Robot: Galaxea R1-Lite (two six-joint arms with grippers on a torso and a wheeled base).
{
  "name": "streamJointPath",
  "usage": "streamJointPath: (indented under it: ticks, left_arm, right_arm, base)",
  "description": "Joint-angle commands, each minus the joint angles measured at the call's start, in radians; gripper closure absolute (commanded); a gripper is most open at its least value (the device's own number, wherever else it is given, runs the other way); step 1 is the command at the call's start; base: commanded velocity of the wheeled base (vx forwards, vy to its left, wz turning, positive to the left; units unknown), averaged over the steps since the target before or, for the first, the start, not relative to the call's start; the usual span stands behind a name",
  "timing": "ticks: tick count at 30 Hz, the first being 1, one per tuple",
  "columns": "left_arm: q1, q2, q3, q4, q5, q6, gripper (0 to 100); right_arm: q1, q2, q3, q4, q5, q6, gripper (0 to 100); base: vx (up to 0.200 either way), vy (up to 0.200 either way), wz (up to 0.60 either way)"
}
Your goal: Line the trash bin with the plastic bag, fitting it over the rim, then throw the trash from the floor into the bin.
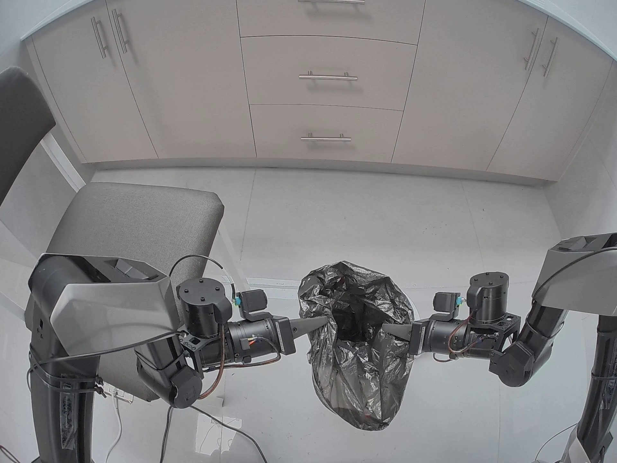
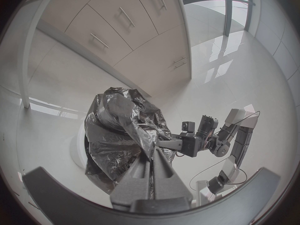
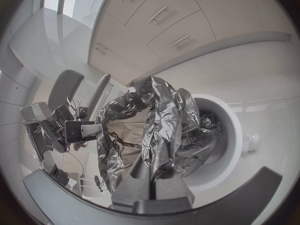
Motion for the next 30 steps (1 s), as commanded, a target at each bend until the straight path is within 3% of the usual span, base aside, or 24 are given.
streamJointPath:
  ticks: [1,5,13,24,30]
  left_arm:
    - [0.016,0.052,-0.018,0.000,0.003,0.008,100]
    - [0.033,0.095,-0.042,0.001,0.027,0.067,100]
    - [0.033,0.122,-0.067,0.021,0.053,0.073,100]
    - [0.008,0.099,-0.165,0.253,0.225,0.084,100]
    - [-0.012,0.087,-0.177,0.294,0.251,0.087,100]
  right_arm:
    - [-0.021,0.021,-0.012,0.000,0.000,-0.001,100]
    - [-0.038,0.040,-0.029,0.000,-0.001,-0.003,100]
    - [-0.052,0.083,-0.069,0.000,-0.064,-0.004,100]
    - [-0.090,0.099,-0.103,0.001,-0.072,-0.004,100]
    - [-0.100,0.117,-0.132,0.001,-0.124,-0.006,100]
  base:
    - [0.000,0.000,0.00]
    - [0.000,0.000,0.00]
    - [0.000,0.000,0.00]
    - [0.000,0.000,0.00]
    - [0.000,0.000,0.00]
